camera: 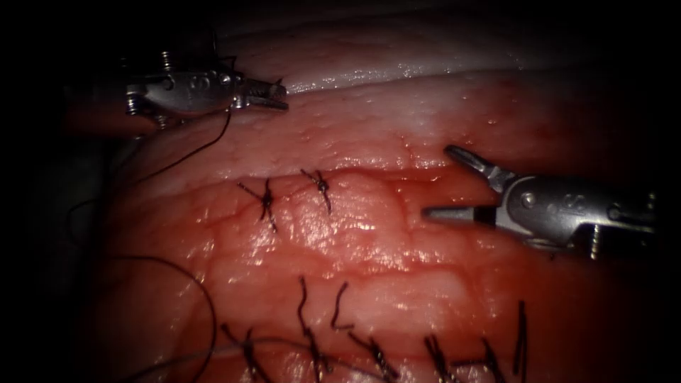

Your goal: Wound Closure

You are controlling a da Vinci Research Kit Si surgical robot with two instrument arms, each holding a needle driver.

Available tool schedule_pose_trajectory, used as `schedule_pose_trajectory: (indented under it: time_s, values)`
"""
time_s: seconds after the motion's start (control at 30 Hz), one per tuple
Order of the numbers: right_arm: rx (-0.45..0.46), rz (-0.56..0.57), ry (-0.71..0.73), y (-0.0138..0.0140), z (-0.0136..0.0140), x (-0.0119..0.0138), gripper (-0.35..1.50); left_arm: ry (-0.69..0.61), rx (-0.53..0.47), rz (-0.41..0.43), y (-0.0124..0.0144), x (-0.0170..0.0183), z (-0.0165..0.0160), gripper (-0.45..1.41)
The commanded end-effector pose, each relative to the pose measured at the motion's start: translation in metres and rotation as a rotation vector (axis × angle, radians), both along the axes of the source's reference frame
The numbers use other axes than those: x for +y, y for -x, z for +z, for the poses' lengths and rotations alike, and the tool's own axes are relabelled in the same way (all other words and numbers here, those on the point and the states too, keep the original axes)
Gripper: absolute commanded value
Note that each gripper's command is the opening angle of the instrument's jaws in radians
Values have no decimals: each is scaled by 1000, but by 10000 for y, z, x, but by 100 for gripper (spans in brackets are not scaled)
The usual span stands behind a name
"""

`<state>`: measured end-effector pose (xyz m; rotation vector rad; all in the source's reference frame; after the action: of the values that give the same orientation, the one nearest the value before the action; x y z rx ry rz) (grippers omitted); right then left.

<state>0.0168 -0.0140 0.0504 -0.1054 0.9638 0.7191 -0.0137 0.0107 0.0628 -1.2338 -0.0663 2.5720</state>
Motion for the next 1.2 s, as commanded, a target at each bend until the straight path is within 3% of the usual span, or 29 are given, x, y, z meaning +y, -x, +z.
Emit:
schedule_pose_trajectory:
  time_s: [0.03, 0.2, 0.33, 0.47, 0.5, 0.63, 0.77, 0.87, 0.9, 0.93, 1.07, 1.13, 1.2]
  values:
    - [21, -3, -14, -7, 3, 5, 103, 44, -34, 4, 9, 3, -1, -45]
    - [77, 11, -91, -2, 0, 20, 114, 207, -202, 20, 29, -1, -34, -45]
    - [134, 45, -180, 5, 0, 33, 108, 291, -312, 37, 42, -12, -55, -45]
    - [226, 125, -342, 16, 5, 39, 54, 355, -405, 66, 50, -30, -68, -45]
    - [252, 133, -378, 17, 6, 40, 51, 375, -426, 85, 52, -35, -71, -45]
    - [364, 149, -533, 22, 11, 45, 54, 410, -526, 141, 58, -53, -77, -45]
    - [458, 154, -645, 18, 13, 52, 96, 465, -614, 210, 67, -75, -81, -45]
    - [530, 141, -696, 12, 12, 52, 89, 482, -642, 273, 76, -88, -82, -45]
    - [547, 117, -703, 9, 11, 50, 66, 486, -653, 278, 78, -90, -83, -45]
    - [558, 100, -707, 6, 10, 49, 57, 488, -665, 286, 81, -93, -84, -45]
    - [569, 80, -711, -12, 9, 43, 56, 492, -683, 297, 88, -99, -92, -45]
    - [530, 91, -696, -19, 11, 42, 52, 490, -681, 299, 88, -102, -97, -45]
    - [471, 97, -655, -25, 13, 43, 34, 494, -684, 302, 88, -104, -104, -45]
